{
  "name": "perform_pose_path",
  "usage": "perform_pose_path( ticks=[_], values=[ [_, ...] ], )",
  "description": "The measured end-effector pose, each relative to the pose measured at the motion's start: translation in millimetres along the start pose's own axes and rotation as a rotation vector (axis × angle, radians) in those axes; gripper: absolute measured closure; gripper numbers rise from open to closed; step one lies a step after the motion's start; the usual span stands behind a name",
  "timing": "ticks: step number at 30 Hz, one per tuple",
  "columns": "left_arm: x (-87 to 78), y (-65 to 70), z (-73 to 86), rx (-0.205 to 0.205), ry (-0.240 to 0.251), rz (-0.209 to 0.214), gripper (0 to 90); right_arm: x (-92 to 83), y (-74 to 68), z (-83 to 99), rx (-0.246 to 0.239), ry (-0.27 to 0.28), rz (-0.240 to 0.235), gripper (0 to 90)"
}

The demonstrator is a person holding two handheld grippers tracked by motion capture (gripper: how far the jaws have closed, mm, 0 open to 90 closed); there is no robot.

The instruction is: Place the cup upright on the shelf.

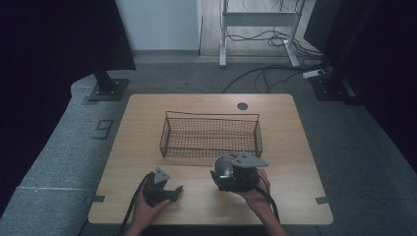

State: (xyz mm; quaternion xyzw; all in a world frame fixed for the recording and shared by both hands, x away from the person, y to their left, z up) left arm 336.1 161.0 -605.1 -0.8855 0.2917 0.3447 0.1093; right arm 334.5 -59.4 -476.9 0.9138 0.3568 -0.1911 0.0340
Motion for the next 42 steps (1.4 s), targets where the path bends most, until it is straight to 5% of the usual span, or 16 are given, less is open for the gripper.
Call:
perform_pose_path(
  ticks=[42],
  values=[
    [-0.2, 0.1, 0.1, 0.0, -0.001, 0.0, 16.4, 3.5, 27.2, -43.6, 0.019, 0.036, 0.032, 13.4]
  ],
)
Point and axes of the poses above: each handheld gripper's, and its own axes: x roughly forward along the jaws, z roughly out of its underside, y roughly to its right, the point moved 8 cm from there along x, roughly forward along the jaws, and after that the axes turned 4 degrees about y, right-handed, at the moved point
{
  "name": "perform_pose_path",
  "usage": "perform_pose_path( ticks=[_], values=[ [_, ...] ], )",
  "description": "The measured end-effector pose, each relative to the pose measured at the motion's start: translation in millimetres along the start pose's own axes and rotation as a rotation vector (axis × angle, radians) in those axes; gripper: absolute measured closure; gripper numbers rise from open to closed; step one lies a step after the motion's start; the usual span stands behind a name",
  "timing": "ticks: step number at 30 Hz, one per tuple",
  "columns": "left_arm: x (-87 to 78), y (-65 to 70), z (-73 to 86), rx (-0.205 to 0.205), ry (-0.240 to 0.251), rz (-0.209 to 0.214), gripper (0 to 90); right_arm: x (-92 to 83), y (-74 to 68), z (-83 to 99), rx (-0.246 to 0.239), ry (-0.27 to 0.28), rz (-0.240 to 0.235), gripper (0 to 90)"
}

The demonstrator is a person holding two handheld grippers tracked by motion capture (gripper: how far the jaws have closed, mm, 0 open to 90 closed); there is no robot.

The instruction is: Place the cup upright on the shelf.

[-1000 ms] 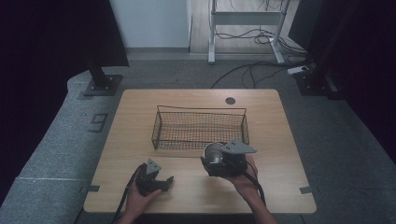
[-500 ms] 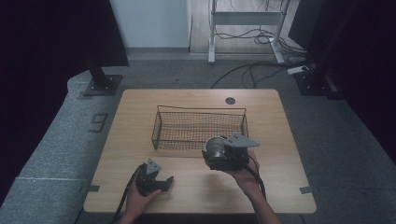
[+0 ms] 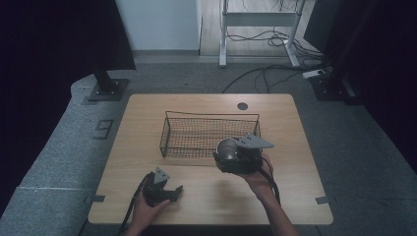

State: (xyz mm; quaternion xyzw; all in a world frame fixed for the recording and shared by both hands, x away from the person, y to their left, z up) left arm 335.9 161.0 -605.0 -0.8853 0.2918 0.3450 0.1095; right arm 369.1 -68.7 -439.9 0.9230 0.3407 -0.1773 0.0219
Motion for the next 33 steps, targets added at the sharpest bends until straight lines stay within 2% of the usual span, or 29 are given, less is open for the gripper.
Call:
perform_pose_path(
  ticks=[3, 14, 33],
  values=[
    [0.0, 0.0, 0.0, 0.0, 0.0, 0.0, 16.4, 2.1, 3.7, -3.2, 0.009, 0.001, 0.0, 13.4],
    [0.1, -0.1, 0.0, 0.0, 0.0, 0.0, 16.4, 4.8, 9.2, -17.0, -0.005, 0.001, 0.016, 13.4],
    [0.1, 0.0, 0.0, 0.0, 0.0, 0.0, 16.3, 11.7, 20.1, -30.4, 0.002, 0.003, 0.037, 13.4]
  ],
)
Point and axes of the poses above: each handheld gripper's, and its own axes: x roughly forward along the jaws, z roughly out of its underside, y roughly to its right, the point moved 8 cm from there along x, roughly forward along the jaws, and after that the axes turned 4 degrees about y, right-handed, at the moved point
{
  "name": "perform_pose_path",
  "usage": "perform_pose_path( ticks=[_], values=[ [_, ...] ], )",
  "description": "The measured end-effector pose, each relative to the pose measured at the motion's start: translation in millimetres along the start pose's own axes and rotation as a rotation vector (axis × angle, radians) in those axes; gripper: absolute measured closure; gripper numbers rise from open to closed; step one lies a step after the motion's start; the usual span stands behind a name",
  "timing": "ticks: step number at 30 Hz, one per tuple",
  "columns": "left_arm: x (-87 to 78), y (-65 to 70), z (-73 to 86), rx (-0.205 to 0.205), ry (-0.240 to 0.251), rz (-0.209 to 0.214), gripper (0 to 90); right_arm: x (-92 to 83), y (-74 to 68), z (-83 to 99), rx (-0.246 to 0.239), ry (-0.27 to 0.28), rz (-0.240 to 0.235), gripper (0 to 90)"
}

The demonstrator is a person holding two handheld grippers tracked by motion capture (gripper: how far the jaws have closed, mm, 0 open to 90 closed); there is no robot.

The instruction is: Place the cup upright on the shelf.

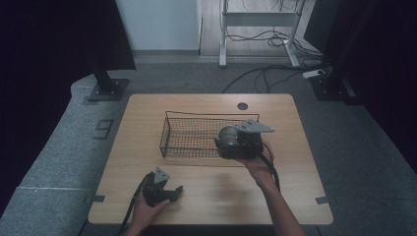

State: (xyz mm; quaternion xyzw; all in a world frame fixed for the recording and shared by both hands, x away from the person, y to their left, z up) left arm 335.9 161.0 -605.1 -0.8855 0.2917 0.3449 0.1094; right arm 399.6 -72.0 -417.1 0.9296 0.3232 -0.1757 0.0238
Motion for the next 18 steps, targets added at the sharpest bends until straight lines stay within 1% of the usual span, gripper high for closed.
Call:
perform_pose_path(
  ticks=[6, 8, 18],
  values=[
    [0.0, -0.1, 0.0, 0.001, -0.001, -0.001, 16.3, 3.1, 6.0, -0.5, 0.008, -0.001, 0.009, 13.4],
    [0.0, 0.0, 0.0, 0.001, -0.001, -0.001, 16.4, 4.8, 7.8, -0.6, 0.017, 0.0, 0.013, 13.4],
    [0.0, -0.2, 0.0, 0.002, -0.001, -0.002, 16.4, 14.6, 12.8, -3.8, 0.026, -0.005, 0.02, 13.4]
  ],
)
Point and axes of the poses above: each handheld gripper's, and its own axes: x roughly forward along the jaws, z roughly out of its underside, y roughly to its right, the point moved 8 cm from there along x, roughly forward along the jaws, and after that the axes turned 4 degrees about y, right-handed, at the moved point
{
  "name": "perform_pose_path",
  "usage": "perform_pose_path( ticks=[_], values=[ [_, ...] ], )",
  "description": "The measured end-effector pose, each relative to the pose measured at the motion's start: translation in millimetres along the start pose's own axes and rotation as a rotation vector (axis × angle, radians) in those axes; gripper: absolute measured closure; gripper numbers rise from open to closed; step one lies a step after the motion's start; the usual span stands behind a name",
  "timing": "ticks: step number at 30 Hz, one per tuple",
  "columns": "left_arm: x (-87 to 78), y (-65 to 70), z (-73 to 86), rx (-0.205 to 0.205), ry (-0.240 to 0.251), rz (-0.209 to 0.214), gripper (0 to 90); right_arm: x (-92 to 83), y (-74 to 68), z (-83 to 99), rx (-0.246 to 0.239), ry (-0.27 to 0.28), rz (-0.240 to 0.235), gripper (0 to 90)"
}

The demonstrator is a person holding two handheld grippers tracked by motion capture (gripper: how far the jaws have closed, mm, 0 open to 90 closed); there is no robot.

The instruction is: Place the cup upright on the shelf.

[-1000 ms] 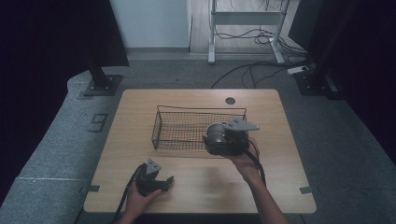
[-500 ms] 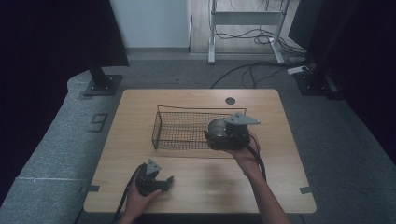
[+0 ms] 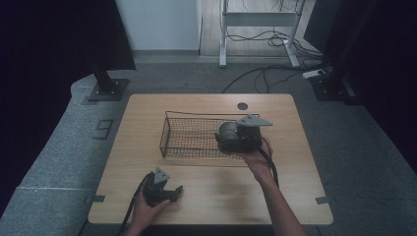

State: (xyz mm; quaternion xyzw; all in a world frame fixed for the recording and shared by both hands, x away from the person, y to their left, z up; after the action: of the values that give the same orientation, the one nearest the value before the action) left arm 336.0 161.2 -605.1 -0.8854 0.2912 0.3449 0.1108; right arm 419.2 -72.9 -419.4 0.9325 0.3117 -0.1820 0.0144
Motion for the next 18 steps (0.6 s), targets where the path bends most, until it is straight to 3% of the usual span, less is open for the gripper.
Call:
perform_pose_path(
  ticks=[18],
  values=[
    [-0.1, 0.2, 0.0, -0.002, 0.0, 0.001, 16.4, 13.0, 18.6, -14.4, 0.015, -0.005, 0.034, 13.4]
  ],
)
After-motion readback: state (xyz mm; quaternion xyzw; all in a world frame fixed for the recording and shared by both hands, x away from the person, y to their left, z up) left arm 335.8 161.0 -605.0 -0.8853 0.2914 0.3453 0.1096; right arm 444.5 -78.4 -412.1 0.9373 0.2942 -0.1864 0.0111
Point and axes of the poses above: each handheld gripper's, and its own axes: x roughly forward along the jaws, z roughly out of its underside, y roughly to its right, the point moved 8 cm from there along x, roughly forward along the jaws, and after that the axes turned 4 degrees about y, right-handed, at the moved point
